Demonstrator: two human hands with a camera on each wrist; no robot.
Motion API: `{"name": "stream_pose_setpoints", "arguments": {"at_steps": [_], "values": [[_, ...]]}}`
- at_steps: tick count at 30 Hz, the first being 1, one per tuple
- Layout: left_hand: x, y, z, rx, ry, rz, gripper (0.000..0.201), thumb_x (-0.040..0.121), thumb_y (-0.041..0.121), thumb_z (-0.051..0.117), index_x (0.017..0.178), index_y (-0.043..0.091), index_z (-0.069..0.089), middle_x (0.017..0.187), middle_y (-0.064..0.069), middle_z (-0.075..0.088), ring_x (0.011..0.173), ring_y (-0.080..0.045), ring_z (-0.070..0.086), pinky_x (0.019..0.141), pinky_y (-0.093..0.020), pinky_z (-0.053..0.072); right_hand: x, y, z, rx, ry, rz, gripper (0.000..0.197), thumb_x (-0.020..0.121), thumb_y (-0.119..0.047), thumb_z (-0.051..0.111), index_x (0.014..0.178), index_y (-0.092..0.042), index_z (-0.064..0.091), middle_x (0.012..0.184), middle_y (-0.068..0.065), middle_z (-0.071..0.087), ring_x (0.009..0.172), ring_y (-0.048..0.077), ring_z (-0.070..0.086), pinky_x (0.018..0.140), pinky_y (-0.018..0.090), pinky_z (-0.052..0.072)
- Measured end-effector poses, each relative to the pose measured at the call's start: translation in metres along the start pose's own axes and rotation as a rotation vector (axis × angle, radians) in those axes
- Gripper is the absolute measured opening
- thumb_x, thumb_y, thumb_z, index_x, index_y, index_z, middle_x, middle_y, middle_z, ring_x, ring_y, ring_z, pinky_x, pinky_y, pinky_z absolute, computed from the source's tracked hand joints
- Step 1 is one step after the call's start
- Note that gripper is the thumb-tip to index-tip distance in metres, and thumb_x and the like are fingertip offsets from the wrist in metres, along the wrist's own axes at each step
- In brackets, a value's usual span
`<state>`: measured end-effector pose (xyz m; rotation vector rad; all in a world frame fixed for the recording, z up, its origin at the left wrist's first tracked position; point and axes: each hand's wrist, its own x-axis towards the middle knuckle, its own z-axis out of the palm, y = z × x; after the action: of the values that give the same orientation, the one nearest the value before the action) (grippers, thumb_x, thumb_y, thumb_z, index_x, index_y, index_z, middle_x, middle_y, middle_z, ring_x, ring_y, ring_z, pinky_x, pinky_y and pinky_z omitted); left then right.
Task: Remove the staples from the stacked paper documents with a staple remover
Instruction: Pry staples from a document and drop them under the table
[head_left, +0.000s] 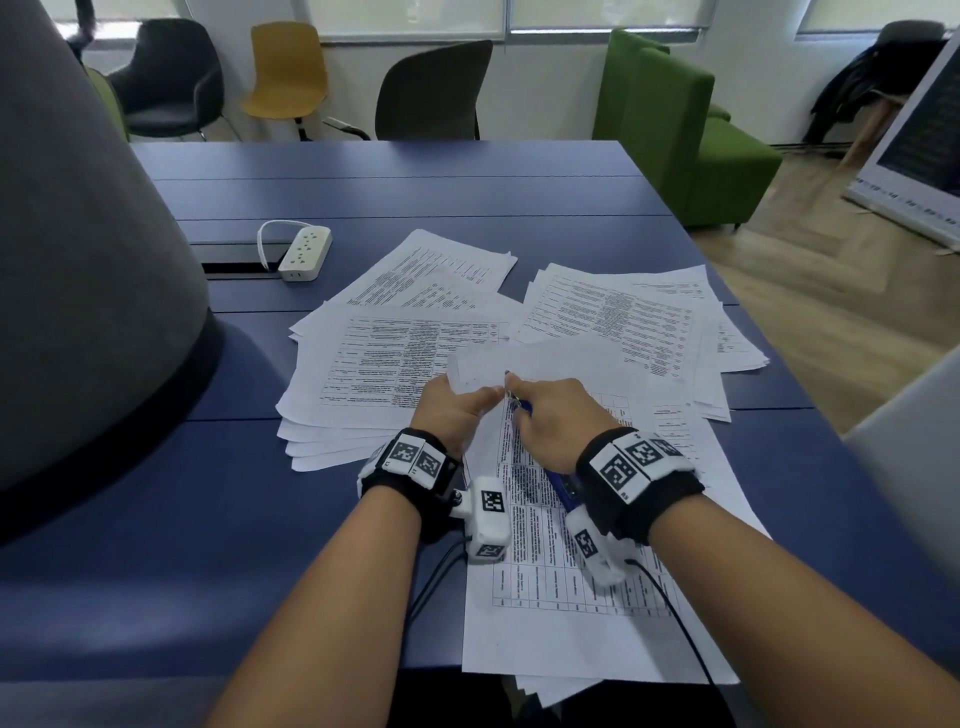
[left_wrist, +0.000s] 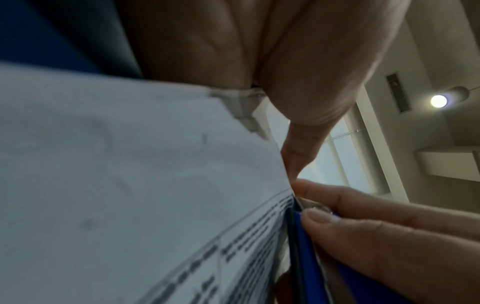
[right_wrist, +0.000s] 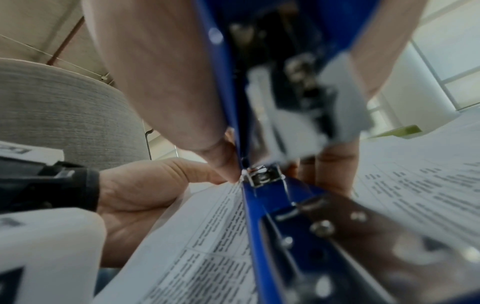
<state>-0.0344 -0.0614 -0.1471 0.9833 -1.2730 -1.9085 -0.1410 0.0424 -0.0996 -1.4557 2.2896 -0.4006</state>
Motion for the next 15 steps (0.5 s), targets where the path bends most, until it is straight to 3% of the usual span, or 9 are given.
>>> {"name": "stream_pose_setpoints", "arguments": {"at_steps": [4, 6, 9, 15], "values": [[-0.001, 0.001, 0.000, 0.009, 0.027, -0.019, 0.027, 0.086, -0.016, 0.066, 0.111, -0.005, 0.068, 0.111, -0.024, 0.072, 0.097, -0.035, 0.072, 0.093, -0.045, 0.057, -0.002, 0.000, -0.004, 0.022, 0.012, -0.017, 0.058, 0.090, -0.035, 0.059, 0.146, -0.033, 0.045, 0.136, 0.007, 0.056, 0.118, 0.027, 0.058, 0.100, 0.038, 0.051], [-0.001, 0.000, -0.001, 0.010, 0.041, -0.031, 0.028, 0.085, -0.012, 0.069, 0.112, -0.004, 0.070, 0.113, -0.026, 0.073, 0.104, -0.041, 0.071, 0.097, -0.052, 0.056, -0.003, 0.003, -0.006, 0.069, 0.033, -0.023, 0.060, 0.090, -0.031, 0.065, 0.147, -0.032, 0.047, 0.139, 0.004, 0.055, 0.125, 0.023, 0.055, 0.104, 0.028, 0.045], [-0.003, 0.006, 0.000, 0.009, 0.064, -0.058, 0.027, 0.084, -0.009, 0.071, 0.110, -0.003, 0.071, 0.111, -0.027, 0.073, 0.105, -0.047, 0.070, 0.096, -0.058, 0.055, -0.003, 0.009, -0.007, 0.183, 0.046, -0.026, 0.060, 0.089, -0.030, 0.071, 0.146, -0.033, 0.051, 0.143, -0.001, 0.055, 0.130, 0.017, 0.051, 0.099, 0.015, 0.033], [-0.009, 0.011, 0.001, -0.006, 0.049, -0.101, 0.026, 0.087, -0.011, 0.068, 0.113, -0.007, 0.069, 0.110, -0.032, 0.071, 0.099, -0.048, 0.070, 0.091, -0.065, 0.055, -0.001, 0.020, -0.008, 0.299, -0.022, -0.043, 0.056, 0.091, -0.040, 0.069, 0.144, -0.042, 0.050, 0.145, -0.008, 0.054, 0.129, 0.016, 0.052, 0.104, 0.024, 0.038]]}}
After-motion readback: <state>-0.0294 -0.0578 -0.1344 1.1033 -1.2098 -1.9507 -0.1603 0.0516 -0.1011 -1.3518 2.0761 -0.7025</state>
